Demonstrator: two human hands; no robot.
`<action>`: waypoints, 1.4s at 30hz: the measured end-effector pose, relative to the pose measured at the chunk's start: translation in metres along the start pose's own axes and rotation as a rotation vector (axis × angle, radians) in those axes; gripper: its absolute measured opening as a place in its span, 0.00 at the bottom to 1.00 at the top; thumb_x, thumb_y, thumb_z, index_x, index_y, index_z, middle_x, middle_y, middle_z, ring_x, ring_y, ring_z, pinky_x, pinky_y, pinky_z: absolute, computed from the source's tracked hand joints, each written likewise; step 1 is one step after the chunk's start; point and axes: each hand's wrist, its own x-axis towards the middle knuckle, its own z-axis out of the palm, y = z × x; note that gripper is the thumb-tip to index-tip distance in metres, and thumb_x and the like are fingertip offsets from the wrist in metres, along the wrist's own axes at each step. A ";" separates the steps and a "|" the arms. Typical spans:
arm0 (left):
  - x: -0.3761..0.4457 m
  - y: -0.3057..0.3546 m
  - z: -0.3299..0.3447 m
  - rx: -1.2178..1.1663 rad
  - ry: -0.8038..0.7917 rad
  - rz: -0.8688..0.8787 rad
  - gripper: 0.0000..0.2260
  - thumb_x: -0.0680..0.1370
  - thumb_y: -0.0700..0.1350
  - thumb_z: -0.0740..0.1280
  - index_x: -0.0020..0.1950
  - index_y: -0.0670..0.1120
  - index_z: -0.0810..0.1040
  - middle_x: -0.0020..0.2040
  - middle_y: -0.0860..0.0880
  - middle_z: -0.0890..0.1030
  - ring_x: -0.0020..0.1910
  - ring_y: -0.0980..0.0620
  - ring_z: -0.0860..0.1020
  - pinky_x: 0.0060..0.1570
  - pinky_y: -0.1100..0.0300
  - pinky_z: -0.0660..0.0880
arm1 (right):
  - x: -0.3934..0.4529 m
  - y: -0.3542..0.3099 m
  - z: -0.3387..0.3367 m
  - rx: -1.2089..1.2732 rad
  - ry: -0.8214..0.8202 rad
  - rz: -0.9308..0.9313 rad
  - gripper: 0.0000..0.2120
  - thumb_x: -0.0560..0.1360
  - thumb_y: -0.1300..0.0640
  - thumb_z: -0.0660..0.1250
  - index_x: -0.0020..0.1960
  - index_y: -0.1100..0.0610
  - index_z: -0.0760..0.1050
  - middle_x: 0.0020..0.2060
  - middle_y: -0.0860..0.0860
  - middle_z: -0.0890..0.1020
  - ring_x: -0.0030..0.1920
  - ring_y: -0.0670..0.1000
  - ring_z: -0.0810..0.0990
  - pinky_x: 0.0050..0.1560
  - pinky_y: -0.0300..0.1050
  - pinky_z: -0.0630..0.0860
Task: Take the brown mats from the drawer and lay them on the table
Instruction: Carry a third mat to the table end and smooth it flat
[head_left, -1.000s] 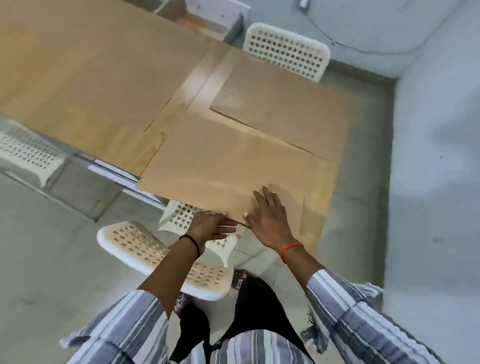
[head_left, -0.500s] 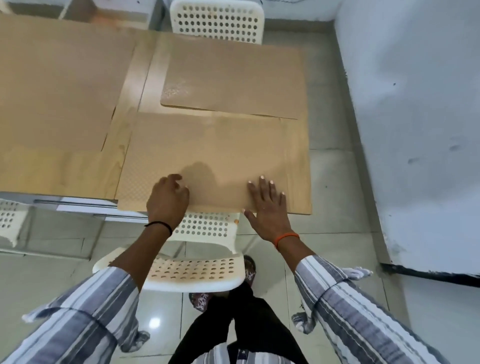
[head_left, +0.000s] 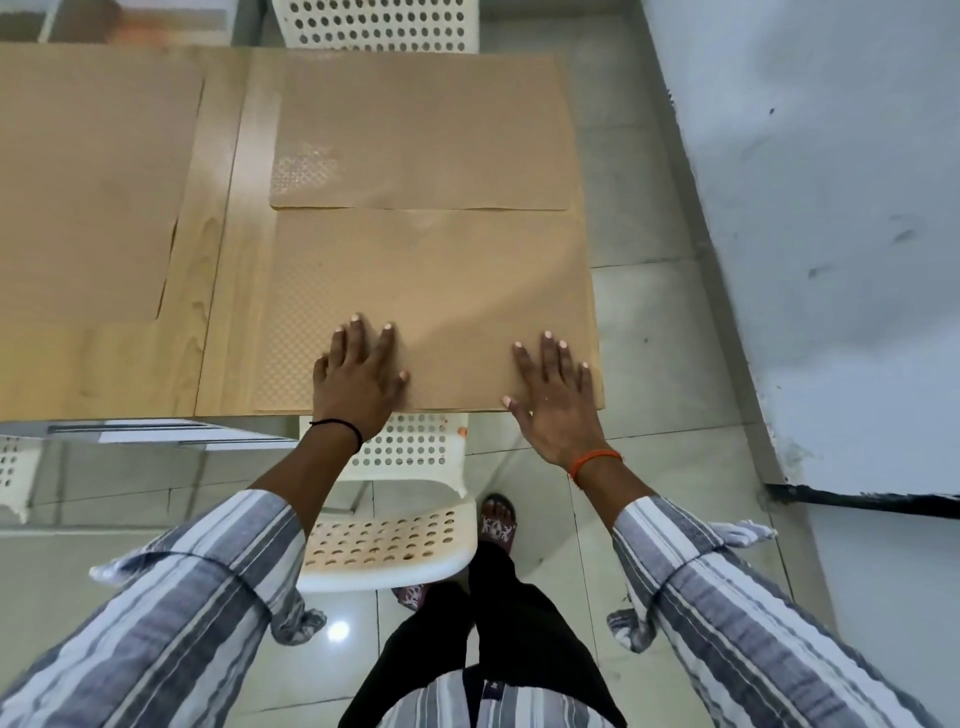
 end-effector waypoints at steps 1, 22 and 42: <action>0.000 0.001 0.001 -0.005 0.004 -0.002 0.29 0.81 0.59 0.54 0.80 0.55 0.48 0.80 0.44 0.44 0.79 0.40 0.47 0.74 0.42 0.53 | 0.001 0.001 0.000 0.001 0.003 -0.003 0.33 0.82 0.39 0.50 0.80 0.46 0.38 0.80 0.55 0.37 0.80 0.58 0.39 0.78 0.61 0.43; -0.001 0.002 -0.010 0.051 0.042 -0.048 0.30 0.79 0.64 0.56 0.79 0.58 0.52 0.79 0.47 0.53 0.76 0.43 0.56 0.67 0.42 0.64 | 0.004 -0.006 -0.009 -0.044 0.004 0.004 0.33 0.82 0.41 0.52 0.81 0.49 0.43 0.80 0.58 0.42 0.80 0.60 0.42 0.77 0.64 0.48; -0.007 -0.008 -0.012 0.092 0.056 0.013 0.30 0.78 0.63 0.57 0.78 0.56 0.55 0.76 0.46 0.58 0.72 0.44 0.61 0.61 0.43 0.68 | -0.001 -0.012 -0.014 0.030 0.012 0.025 0.33 0.80 0.43 0.58 0.80 0.50 0.52 0.80 0.57 0.48 0.80 0.61 0.47 0.74 0.68 0.53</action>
